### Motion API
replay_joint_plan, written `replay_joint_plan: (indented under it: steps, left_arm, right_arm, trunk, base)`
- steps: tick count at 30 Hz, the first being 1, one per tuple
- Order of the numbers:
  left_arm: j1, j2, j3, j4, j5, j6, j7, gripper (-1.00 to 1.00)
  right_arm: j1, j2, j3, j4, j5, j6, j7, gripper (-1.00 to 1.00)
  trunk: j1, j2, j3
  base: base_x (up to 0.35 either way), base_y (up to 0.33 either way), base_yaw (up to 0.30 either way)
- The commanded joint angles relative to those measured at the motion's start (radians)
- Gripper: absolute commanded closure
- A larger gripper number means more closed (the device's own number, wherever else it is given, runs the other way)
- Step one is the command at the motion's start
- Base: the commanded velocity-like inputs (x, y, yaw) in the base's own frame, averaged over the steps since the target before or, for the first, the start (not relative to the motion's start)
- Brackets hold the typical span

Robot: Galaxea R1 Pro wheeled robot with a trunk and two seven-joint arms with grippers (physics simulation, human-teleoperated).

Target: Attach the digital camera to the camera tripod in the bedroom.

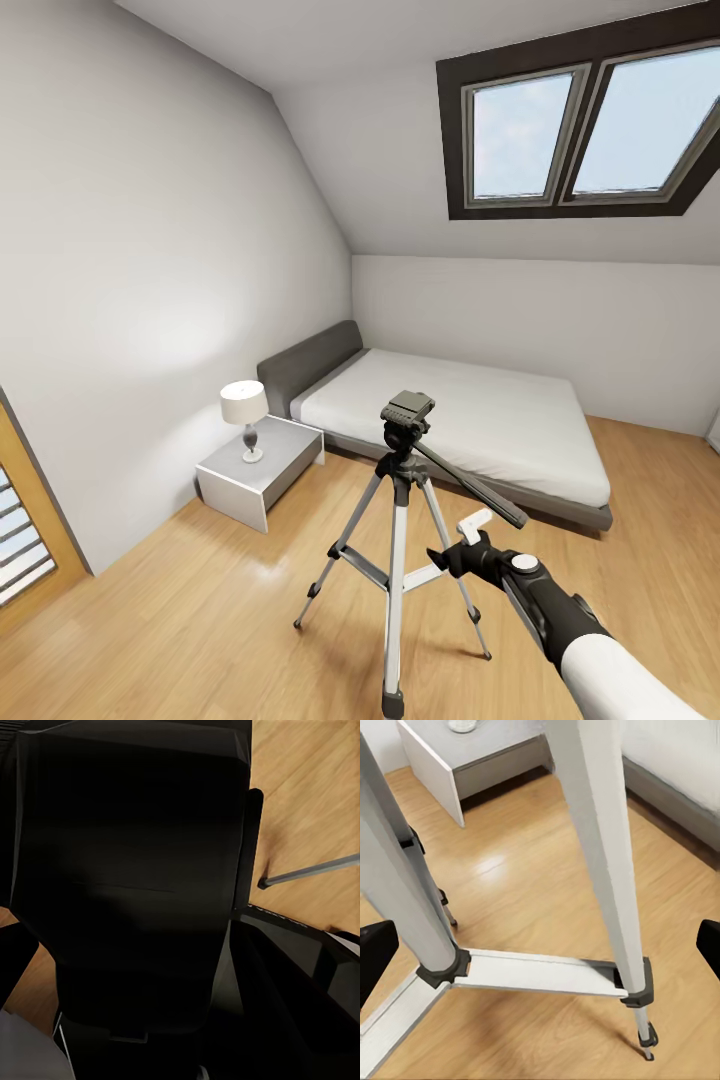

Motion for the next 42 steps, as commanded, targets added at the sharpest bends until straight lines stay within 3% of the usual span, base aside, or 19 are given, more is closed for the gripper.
replay_joint_plan:
  steps: [1,6,10,37,42]
  left_arm:
    - [0.000,0.000,-0.009,0.001,0.007,-0.002,-0.002,1.00]
    - [0.000,0.001,-0.009,0.001,0.007,-0.002,-0.002,1.00]
    - [0.000,0.001,-0.009,0.000,0.007,-0.002,-0.002,1.00]
    - [0.000,0.001,-0.009,0.000,0.007,-0.002,-0.002,1.00]
    - [0.000,0.001,-0.009,0.000,0.007,-0.002,-0.002,1.00]
  right_arm:
    - [0.000,0.004,0.002,-0.002,0.003,0.004,-0.004,-1.00]
    - [0.000,0.058,0.001,-0.002,-0.005,0.000,-0.078,-1.00]
    - [0.000,0.069,0.001,-0.003,-0.010,0.000,-0.092,-1.00]
    - [0.000,0.084,-0.027,-0.007,-0.014,-0.024,-0.131,-1.00]
    - [0.000,0.081,-0.028,-0.027,-0.034,-0.025,-0.161,-1.00]
  trunk:
    - [0.000,-0.001,0.000]
    - [0.000,-0.001,0.000]
    - [0.000,-0.001,0.000]
    - [0.000,-0.001,0.000]
    - [0.000,-0.001,0.000]
  base:
    - [0.000,0.000,0.000]
    - [0.000,0.000,0.000]
    - [0.000,0.000,0.000]
    - [0.000,0.000,0.000]
    - [0.000,0.000,0.000]
